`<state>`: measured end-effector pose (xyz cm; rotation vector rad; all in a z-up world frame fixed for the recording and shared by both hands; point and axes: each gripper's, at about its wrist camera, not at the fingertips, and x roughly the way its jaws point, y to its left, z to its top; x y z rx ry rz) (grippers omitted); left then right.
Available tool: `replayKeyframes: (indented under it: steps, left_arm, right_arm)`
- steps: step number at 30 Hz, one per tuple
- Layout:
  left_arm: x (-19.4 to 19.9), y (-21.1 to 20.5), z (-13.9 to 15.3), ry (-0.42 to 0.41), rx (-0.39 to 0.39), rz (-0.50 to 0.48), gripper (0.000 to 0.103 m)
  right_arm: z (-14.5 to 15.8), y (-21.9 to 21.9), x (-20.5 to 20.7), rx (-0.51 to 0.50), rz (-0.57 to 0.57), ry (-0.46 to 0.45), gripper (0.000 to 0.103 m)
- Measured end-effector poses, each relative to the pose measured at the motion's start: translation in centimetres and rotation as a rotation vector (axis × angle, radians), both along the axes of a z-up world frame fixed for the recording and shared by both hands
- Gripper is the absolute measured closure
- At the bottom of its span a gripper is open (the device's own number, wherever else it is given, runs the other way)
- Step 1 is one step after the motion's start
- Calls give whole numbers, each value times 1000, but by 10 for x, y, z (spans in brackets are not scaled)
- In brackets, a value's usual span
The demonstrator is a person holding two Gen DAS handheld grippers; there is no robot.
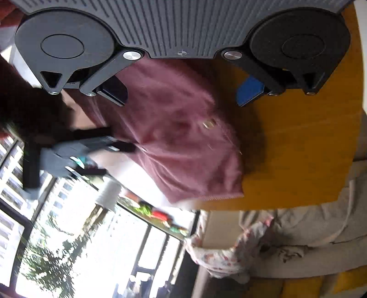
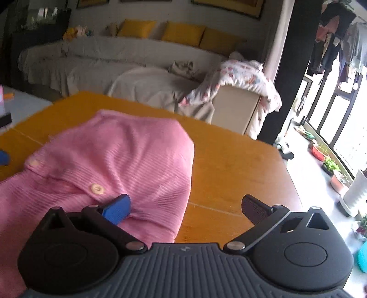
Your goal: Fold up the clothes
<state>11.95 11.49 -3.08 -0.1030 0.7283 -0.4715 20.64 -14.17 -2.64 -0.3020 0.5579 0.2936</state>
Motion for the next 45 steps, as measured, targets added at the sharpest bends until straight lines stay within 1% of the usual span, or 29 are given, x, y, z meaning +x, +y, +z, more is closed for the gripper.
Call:
replayKeyframes:
  steps: [3,6,7,8,10,12,14,15,16,17,19,20,22,23,25,26,30,31,32,35,36,38,40,43,44,45]
  left_arm:
    - [7,-1,1,-12,43,6,0]
    - [14,-2,1,-24,86,11,0]
    - [17,-2,1,-28,100,13,0]
    - [19,-3,2,-32,114,15,0]
    - [24,-3,2,-40,143,19,0]
    - [29,-4,2,-48,171,23,0]
    - [34,-4,3,-56,200,26,0]
    - [33,-3,6,-55,168,22,0]
    - [31,0,12,-51,99,9,0]
    - [29,-2,16,-52,55,-10,0]
    - [27,-12,23,-58,2,-62,0]
    - [27,-20,22,-54,5,-86,0]
    - [31,-42,11,-23,82,-121,0]
    - [32,-50,5,-13,134,-120,0]
    - [34,-59,0,-32,233,-102,0]
    - [34,-60,1,-37,247,-92,0]
    - [15,-36,24,-94,173,-30,0]
    - [9,-30,30,-107,159,-16,0]
    - [0,-24,35,-117,152,-10,0]
    - [-27,-7,48,-143,146,-14,0]
    - [-36,-3,52,-153,148,-20,0]
    - [-52,3,58,-169,146,-32,0]
    - [-63,6,60,-175,139,-49,0]
    - [-74,1,56,-173,145,-90,0]
    - [-77,-2,54,-173,154,-107,0]
    - [-80,-5,51,-174,167,-129,0]
  right_arm:
    - [11,-8,-27,67,38,-4,0]
    - [13,-13,-53,106,107,5,0]
    - [6,-10,-59,74,136,19,0]
    - [-3,-5,-64,16,153,17,0]
    - [-15,4,-74,-84,167,-28,0]
    - [-15,8,-80,-116,180,-75,0]
    - [-3,8,-82,-106,195,-88,0]
    - [4,6,-82,-76,203,-91,0]
    - [11,2,-80,-22,210,-84,0]
    - [16,-1,-77,14,209,-74,0]
    - [19,-6,-75,48,188,-64,0]
    - [18,-6,-73,43,168,-67,0]
    - [21,-10,-80,43,163,-88,0]
    - [23,-13,-85,44,166,-101,0]
    - [29,-19,-96,47,173,-127,0]
    - [31,-21,-101,48,177,-140,0]
    - [42,-32,-122,53,191,-192,0]
    - [45,-34,-125,55,209,-190,0]
    - [47,-34,-127,51,249,-165,0]
    - [41,-25,-138,-20,445,-42,0]
    - [37,-20,-143,-59,501,-17,2]
    - [24,-6,-156,-176,593,-8,5]
    - [11,8,-164,-265,637,-25,6]
    - [-1,23,-162,-294,645,-13,9]
    - [-3,27,-160,-288,635,-11,15]
    - [-2,28,-154,-260,606,3,27]
